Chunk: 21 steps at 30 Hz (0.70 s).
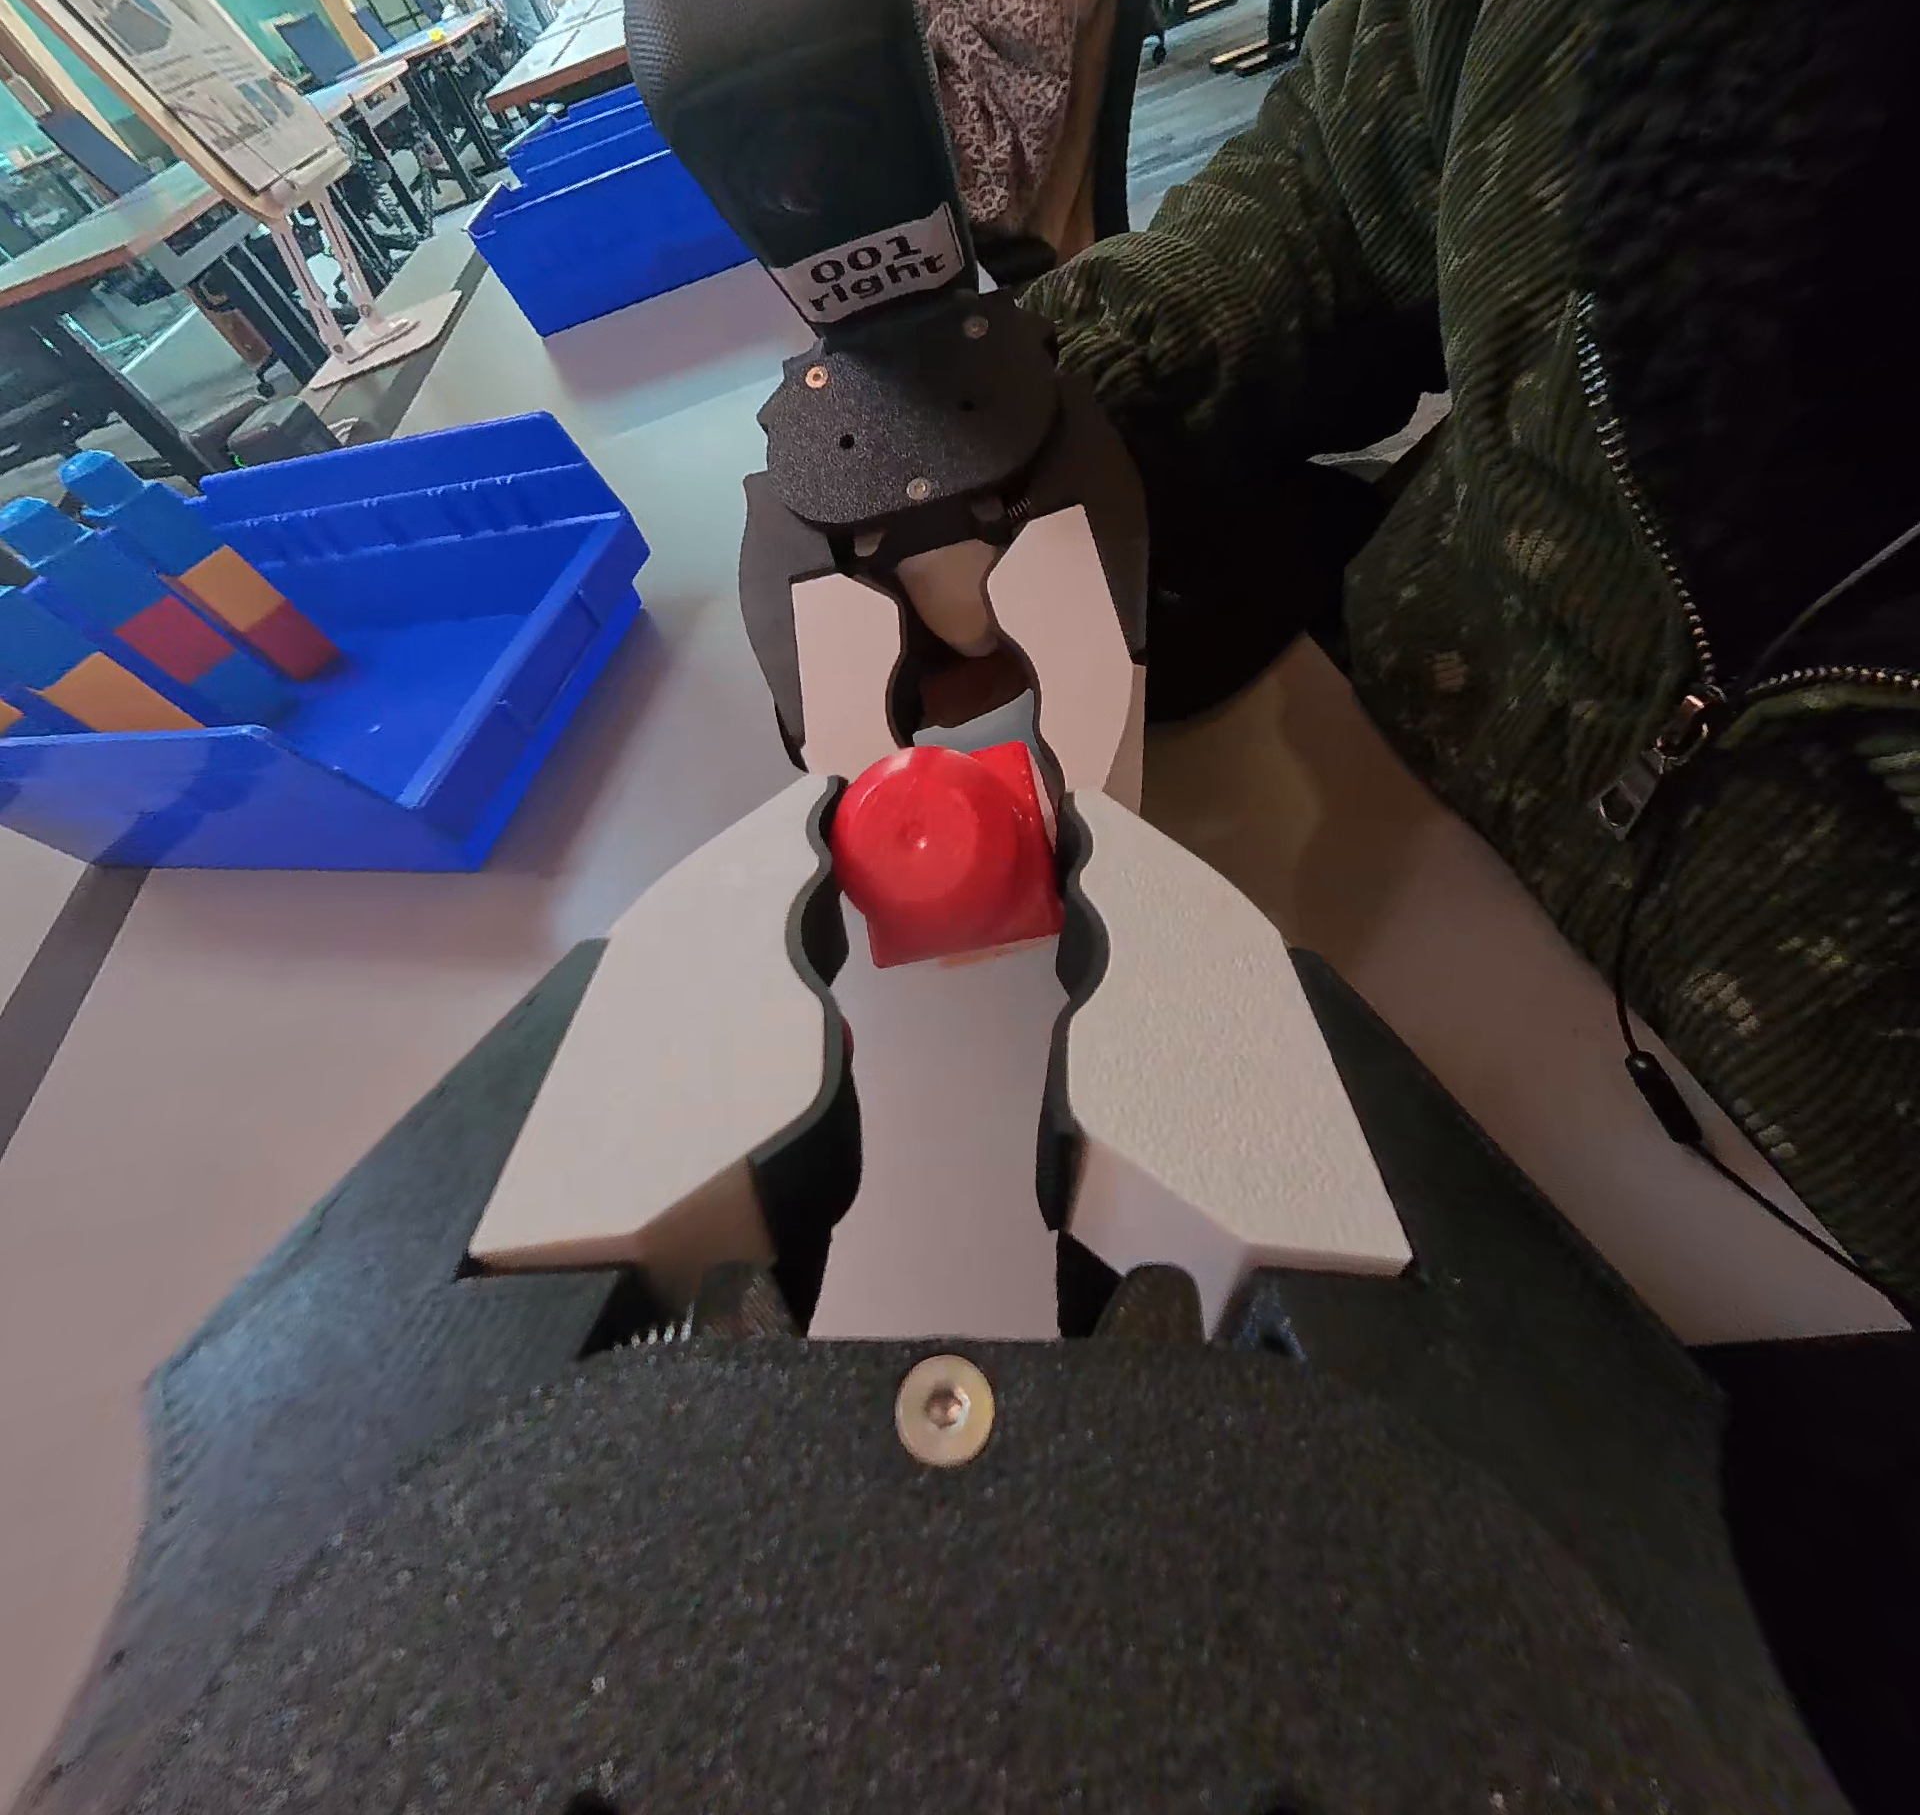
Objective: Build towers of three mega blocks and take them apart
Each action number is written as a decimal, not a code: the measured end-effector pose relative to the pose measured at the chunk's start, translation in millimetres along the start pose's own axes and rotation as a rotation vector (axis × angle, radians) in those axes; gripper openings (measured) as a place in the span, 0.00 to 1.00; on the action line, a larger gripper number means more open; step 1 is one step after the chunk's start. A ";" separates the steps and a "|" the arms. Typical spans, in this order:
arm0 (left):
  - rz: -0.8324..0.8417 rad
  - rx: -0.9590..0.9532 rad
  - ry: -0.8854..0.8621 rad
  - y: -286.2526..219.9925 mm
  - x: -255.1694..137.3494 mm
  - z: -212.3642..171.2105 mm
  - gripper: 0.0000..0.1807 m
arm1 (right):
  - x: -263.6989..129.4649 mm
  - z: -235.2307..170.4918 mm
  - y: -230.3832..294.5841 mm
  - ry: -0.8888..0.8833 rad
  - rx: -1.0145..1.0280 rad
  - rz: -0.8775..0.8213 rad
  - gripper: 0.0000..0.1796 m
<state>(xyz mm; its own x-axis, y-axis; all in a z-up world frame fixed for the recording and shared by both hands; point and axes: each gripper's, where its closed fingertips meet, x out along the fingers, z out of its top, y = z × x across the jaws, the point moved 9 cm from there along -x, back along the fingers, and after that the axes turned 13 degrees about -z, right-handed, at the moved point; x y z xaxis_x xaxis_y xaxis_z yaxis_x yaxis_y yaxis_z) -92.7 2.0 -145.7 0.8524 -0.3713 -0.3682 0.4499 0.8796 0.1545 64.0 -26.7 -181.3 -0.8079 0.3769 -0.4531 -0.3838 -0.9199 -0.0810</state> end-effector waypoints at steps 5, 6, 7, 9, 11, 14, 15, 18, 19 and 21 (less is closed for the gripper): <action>0.038 -0.006 -0.023 2.4 -2.4 0.3 0.21 | -0.3 1.3 -1.7 -0.016 0.003 -0.020 0.20; 0.059 -0.017 -0.027 4.2 -3.5 0.5 0.21 | -1.1 2.4 -3.5 -0.027 0.006 -0.034 0.20; 0.086 -0.036 -0.027 6.8 -5.0 1.1 0.21 | -2.4 3.6 -6.1 -0.040 0.007 -0.057 0.20; 0.149 -0.055 -0.042 11.6 -12.2 4.6 0.22 | -6.1 5.6 -11.7 -0.066 0.021 -0.098 0.20; 0.255 -0.054 -0.081 16.8 -33.6 10.5 0.24 | -10.2 5.8 -17.9 -0.089 0.052 -0.134 0.20; 0.610 -0.130 -0.109 31.7 -100.1 12.8 0.18 | -17.6 6.0 -29.5 -0.139 0.099 -0.192 0.20; 0.753 -0.184 -0.129 36.6 -128.0 8.9 0.14 | -19.5 6.5 -32.8 -0.154 0.117 -0.200 0.20; 1.091 -0.405 -0.133 49.9 -203.5 -21.9 0.12 | -20.3 5.6 -37.5 -0.164 0.153 -0.196 0.20; 1.148 -0.481 -0.103 54.5 -221.0 -36.0 0.14 | -19.0 4.7 -37.3 -0.157 0.153 -0.192 0.20; 1.176 -0.584 -0.001 66.0 -242.4 -63.6 0.20 | -15.7 2.9 -35.6 -0.140 0.142 -0.183 0.20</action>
<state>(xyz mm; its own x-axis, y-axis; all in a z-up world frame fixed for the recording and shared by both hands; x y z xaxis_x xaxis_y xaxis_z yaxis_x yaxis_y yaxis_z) -286.6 168.9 -104.5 0.6538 0.7007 -0.2856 -0.7380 0.6738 -0.0361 89.1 0.4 -168.7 -0.7694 0.5559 -0.3146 -0.5801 -0.8143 -0.0201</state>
